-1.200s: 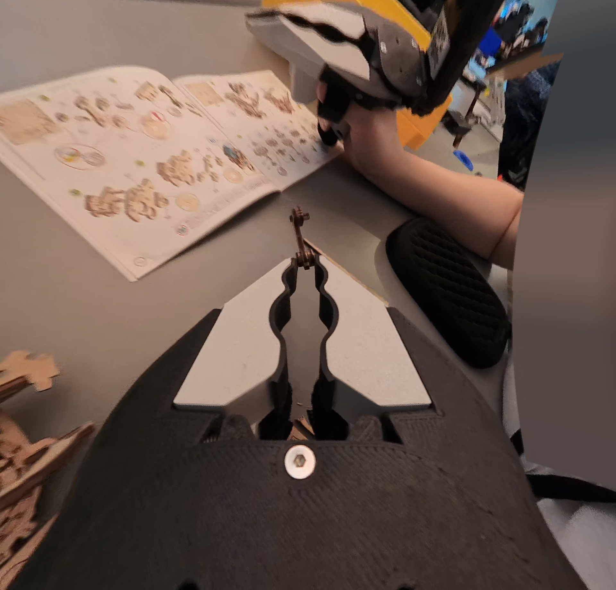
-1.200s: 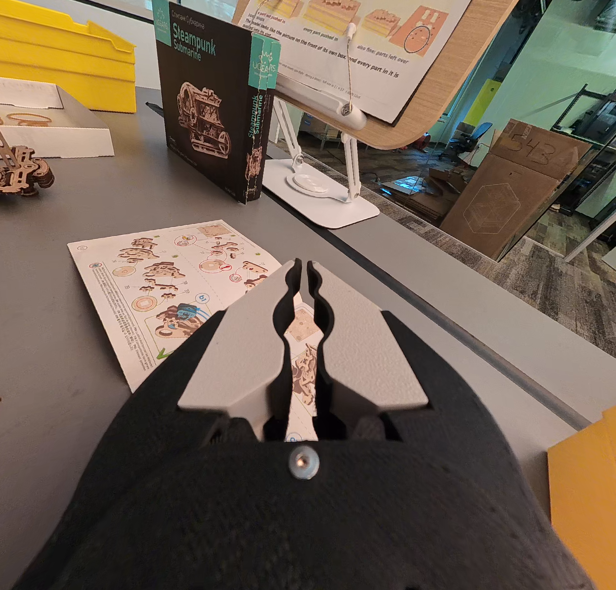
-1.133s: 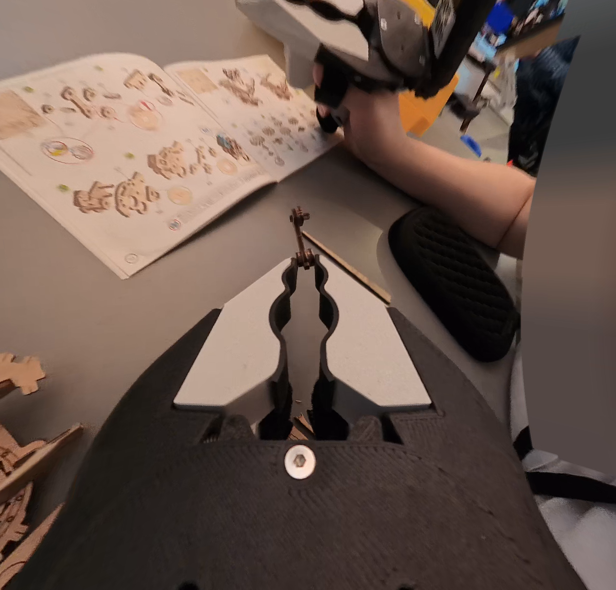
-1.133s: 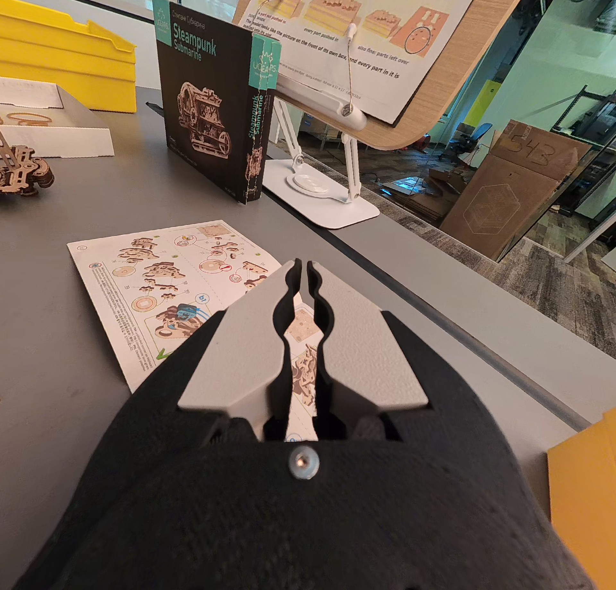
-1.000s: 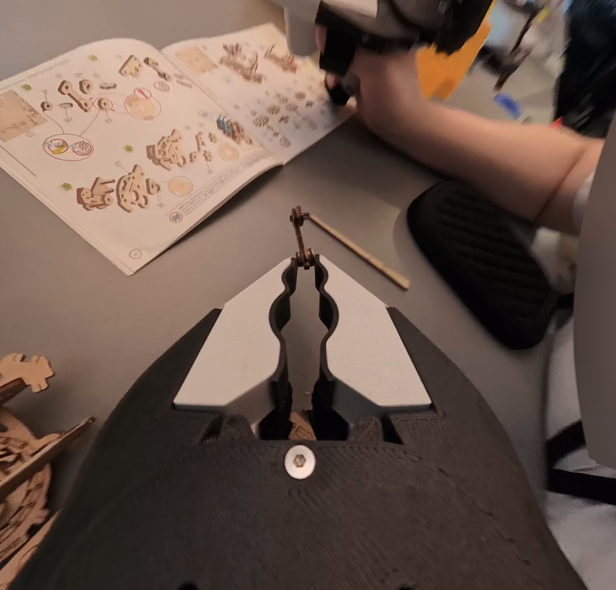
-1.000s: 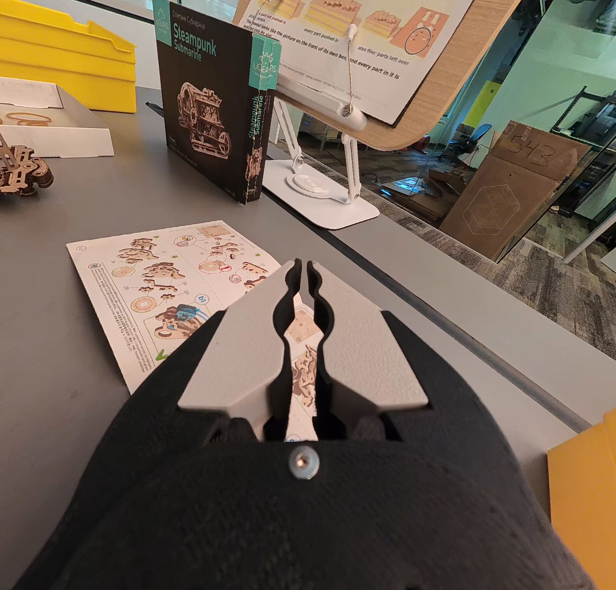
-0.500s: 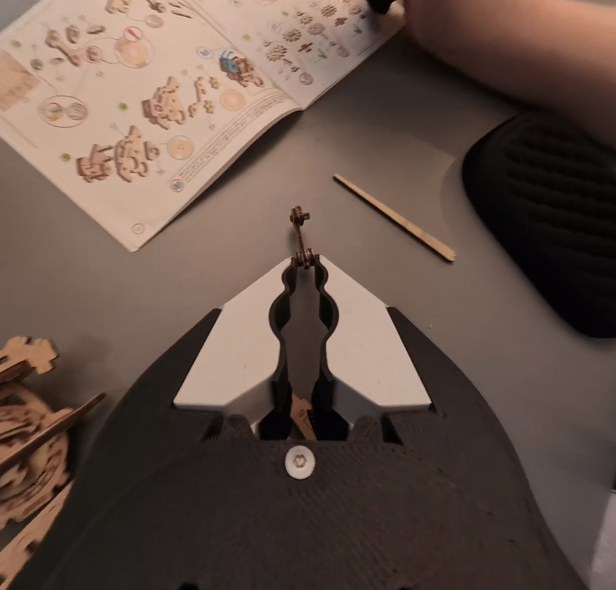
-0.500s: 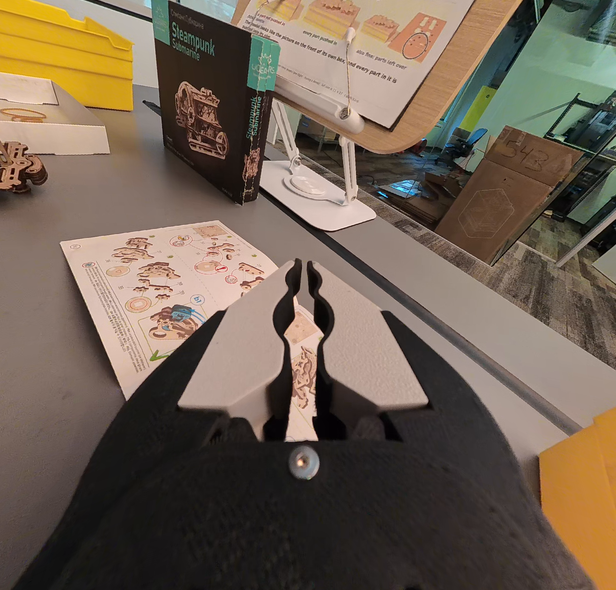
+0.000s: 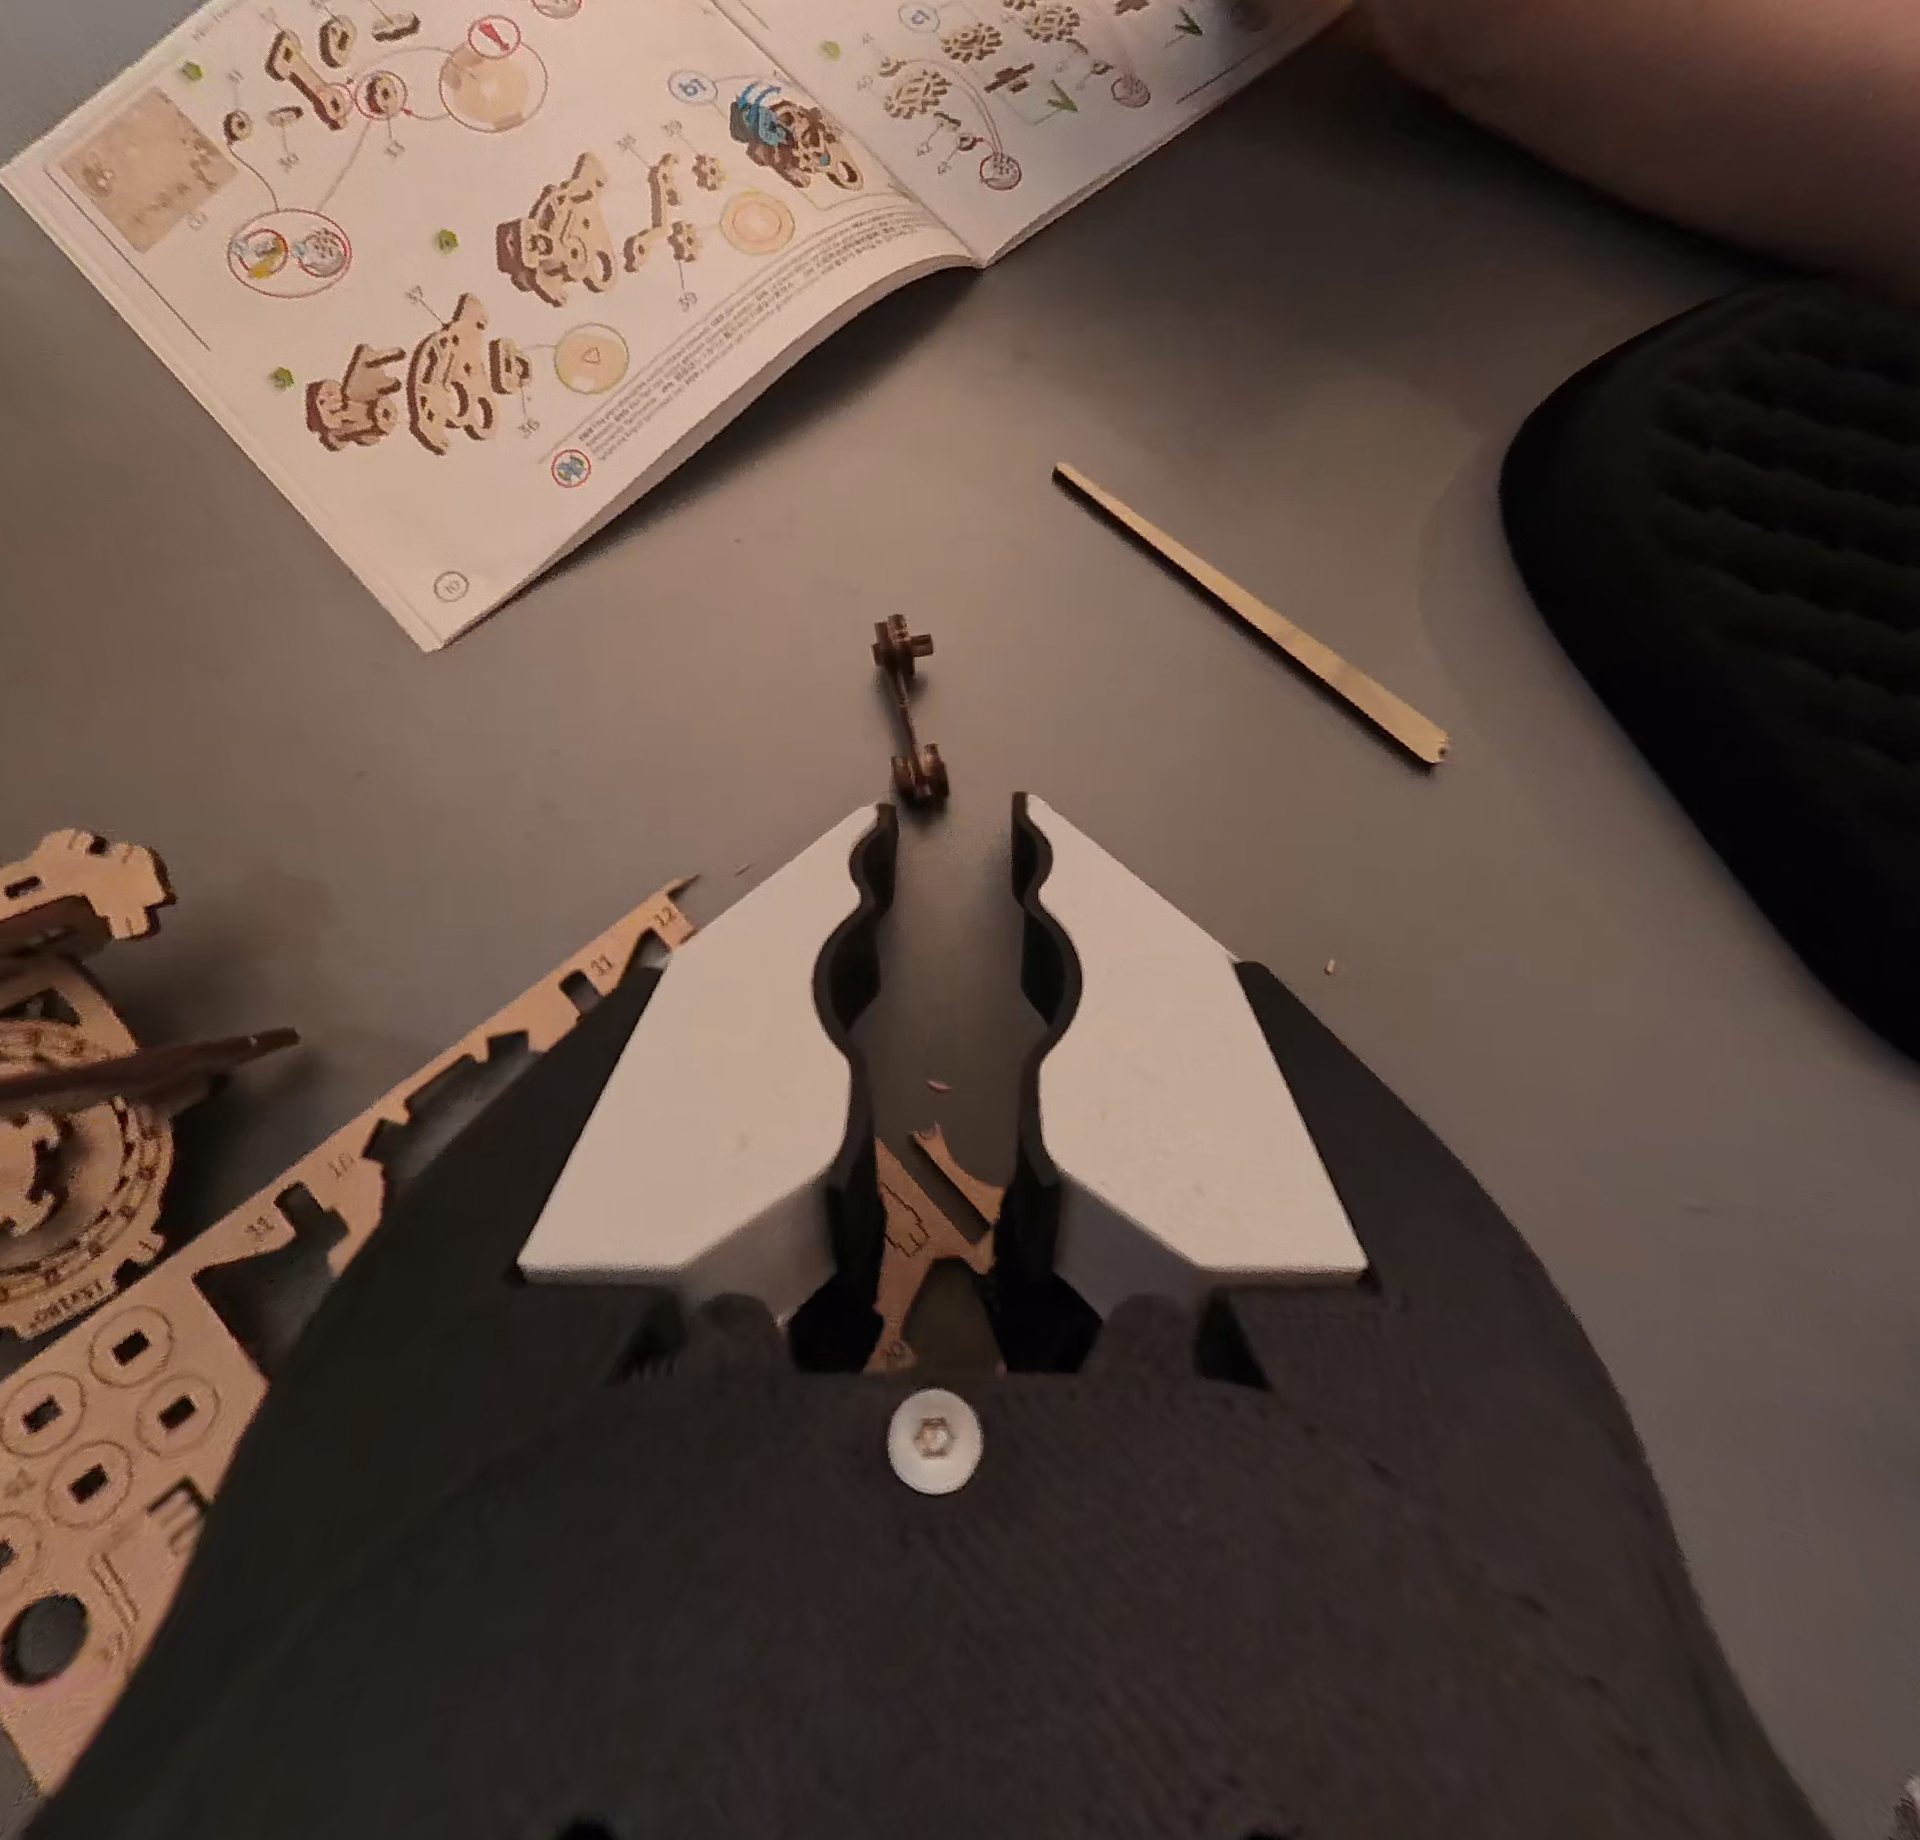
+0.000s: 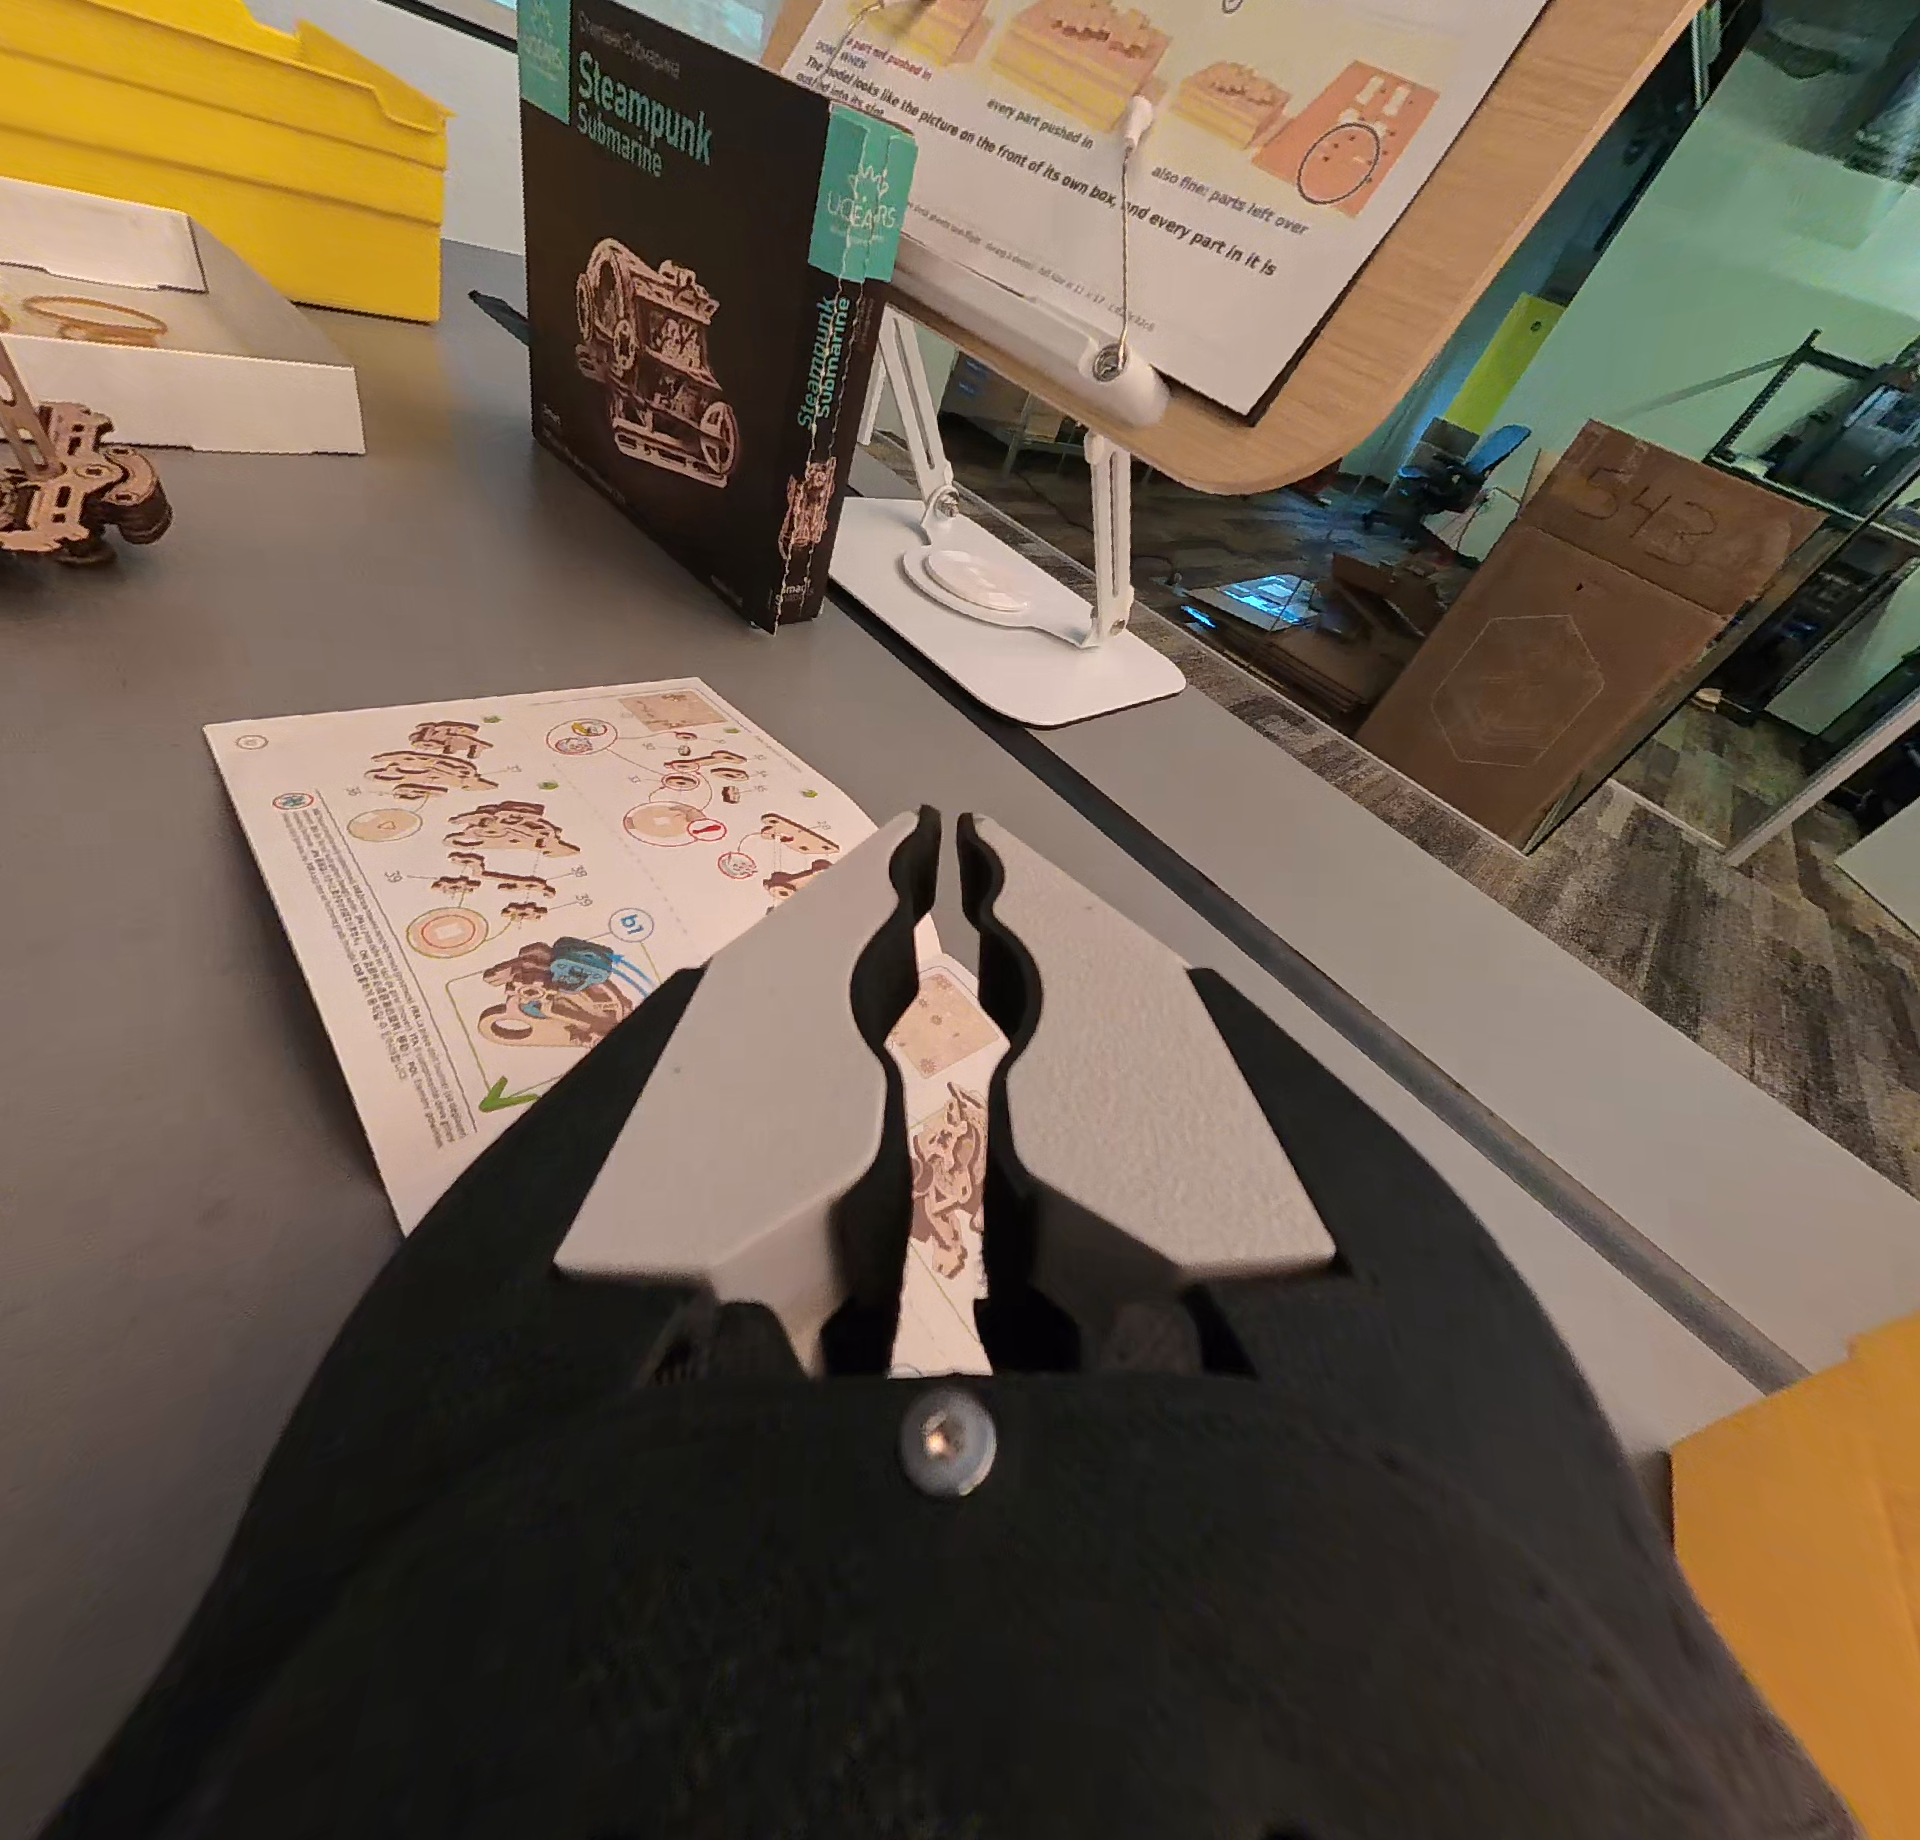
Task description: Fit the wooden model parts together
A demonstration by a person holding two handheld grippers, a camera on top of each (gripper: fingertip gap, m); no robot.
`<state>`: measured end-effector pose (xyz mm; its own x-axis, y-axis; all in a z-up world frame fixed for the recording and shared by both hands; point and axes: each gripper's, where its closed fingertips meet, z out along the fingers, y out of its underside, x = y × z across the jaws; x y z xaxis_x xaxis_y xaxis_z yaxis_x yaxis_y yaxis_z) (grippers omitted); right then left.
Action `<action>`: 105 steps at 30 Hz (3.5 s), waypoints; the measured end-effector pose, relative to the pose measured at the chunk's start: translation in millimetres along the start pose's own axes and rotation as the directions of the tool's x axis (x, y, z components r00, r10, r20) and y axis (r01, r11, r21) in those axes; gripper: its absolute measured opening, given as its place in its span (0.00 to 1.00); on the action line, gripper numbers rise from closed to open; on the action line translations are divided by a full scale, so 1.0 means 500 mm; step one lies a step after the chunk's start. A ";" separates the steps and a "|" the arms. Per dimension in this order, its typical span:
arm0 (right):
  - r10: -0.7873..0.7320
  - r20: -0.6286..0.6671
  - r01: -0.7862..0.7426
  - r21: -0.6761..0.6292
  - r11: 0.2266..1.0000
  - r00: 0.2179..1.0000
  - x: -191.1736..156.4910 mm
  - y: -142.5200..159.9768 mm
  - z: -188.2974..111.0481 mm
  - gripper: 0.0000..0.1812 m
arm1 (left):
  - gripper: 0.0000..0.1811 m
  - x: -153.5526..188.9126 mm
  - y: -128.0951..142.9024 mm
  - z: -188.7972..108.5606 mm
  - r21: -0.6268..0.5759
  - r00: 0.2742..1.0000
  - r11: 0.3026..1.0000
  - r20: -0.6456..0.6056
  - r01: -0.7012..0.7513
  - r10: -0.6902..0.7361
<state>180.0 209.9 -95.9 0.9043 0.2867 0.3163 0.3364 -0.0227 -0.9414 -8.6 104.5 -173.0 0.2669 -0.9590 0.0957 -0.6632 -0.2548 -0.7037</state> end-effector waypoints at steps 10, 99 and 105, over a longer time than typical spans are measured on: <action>0.010 0.005 -0.010 0.023 1.000 1.000 0.002 -0.006 -0.004 0.00 | 0.16 -0.036 0.032 -0.125 0.057 0.986 0.994 0.130 0.096 -0.103; 0.282 0.632 0.113 -0.510 0.853 0.721 -0.462 -0.087 -0.151 0.15 | 0.27 -0.203 0.143 -0.250 0.082 0.875 0.879 -0.180 0.469 -0.450; 0.459 0.690 -0.099 -0.494 0.864 0.560 -0.596 -0.083 -0.113 0.27 | 0.26 -0.221 0.143 -0.244 0.073 0.901 0.903 -0.134 0.424 -0.412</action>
<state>-88.4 71.4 -144.5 0.4800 0.8106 -0.3354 0.3306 -0.5212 -0.7868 -170.9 177.2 -148.2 0.4200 -0.7759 0.4708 -0.4342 -0.6273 -0.6465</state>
